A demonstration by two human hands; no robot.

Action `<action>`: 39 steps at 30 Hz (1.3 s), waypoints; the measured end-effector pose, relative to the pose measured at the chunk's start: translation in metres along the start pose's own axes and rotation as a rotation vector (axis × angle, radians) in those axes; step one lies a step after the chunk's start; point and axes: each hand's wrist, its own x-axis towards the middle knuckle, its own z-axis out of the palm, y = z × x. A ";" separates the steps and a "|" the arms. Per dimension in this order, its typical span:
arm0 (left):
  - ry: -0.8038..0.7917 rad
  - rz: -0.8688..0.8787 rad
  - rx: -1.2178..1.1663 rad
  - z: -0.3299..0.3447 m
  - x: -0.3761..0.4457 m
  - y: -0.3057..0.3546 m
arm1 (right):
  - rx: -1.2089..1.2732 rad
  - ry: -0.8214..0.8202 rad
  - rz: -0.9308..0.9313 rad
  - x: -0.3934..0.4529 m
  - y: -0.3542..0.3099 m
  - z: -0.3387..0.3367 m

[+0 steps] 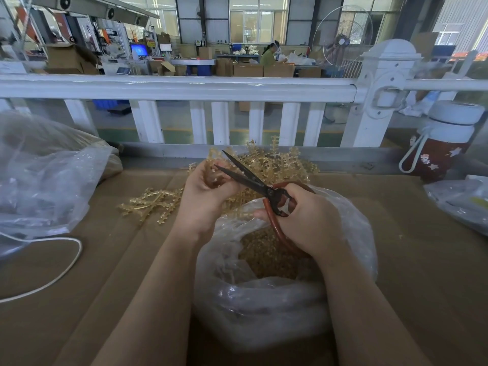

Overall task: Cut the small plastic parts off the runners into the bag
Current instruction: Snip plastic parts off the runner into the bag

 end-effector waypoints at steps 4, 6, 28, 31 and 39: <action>0.000 0.034 -0.026 -0.001 0.001 -0.001 | -0.010 -0.003 -0.007 0.001 0.002 0.002; -0.009 0.044 -0.037 -0.002 0.001 -0.002 | -0.012 0.008 -0.008 0.000 0.001 0.002; -0.066 -0.172 -0.266 -0.006 -0.004 0.001 | 0.036 0.062 -0.014 -0.001 -0.003 0.000; -0.051 -0.155 -0.257 -0.006 -0.004 0.000 | 0.036 0.055 -0.011 0.000 -0.003 0.000; -0.055 -0.069 -0.184 -0.004 -0.002 -0.002 | 0.036 0.052 0.001 0.000 -0.003 0.000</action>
